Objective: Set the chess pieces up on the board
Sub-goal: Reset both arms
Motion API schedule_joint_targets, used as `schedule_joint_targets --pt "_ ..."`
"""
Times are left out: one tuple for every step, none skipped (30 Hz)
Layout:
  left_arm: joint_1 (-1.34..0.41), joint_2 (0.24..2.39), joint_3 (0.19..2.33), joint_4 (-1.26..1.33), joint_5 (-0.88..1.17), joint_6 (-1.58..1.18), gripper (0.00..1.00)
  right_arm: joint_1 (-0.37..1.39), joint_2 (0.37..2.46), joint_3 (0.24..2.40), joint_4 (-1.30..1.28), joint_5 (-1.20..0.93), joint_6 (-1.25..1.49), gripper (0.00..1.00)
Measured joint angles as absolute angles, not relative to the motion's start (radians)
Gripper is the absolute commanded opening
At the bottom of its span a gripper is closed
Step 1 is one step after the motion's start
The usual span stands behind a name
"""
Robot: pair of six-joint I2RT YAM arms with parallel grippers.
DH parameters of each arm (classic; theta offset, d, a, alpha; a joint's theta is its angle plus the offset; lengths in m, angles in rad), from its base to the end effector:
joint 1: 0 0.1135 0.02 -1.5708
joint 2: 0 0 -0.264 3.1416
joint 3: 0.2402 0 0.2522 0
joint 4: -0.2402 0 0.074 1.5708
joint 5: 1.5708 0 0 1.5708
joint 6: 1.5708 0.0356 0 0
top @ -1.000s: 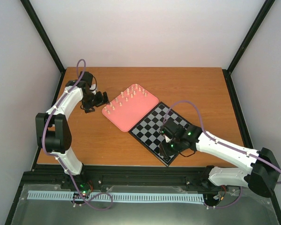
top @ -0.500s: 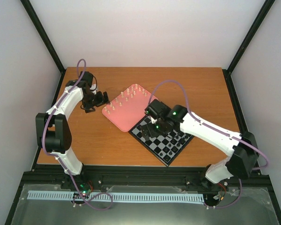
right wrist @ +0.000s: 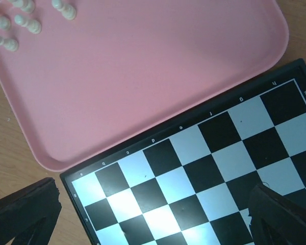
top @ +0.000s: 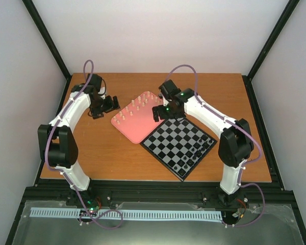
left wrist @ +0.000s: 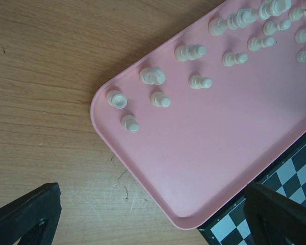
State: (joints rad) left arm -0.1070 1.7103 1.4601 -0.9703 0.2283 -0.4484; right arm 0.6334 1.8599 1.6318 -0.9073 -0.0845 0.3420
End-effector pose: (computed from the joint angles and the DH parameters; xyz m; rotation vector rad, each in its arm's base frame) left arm 0.3434 -0.0450 0.2703 -0.4246 2.8018 -0.4498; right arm 0.3155 0.2354 0.2703 -0.4277 2.7367 0.3905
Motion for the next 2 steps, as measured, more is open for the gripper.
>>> schedule_joint_targets --pt "-0.107 1.71 1.46 -0.972 0.228 -0.448 1.0 0.631 1.861 1.632 -0.908 -0.083 0.338 1.0" --pt "-0.108 1.708 1.46 -0.973 0.226 -0.448 1.0 0.628 1.861 1.632 -0.909 -0.082 0.334 1.0"
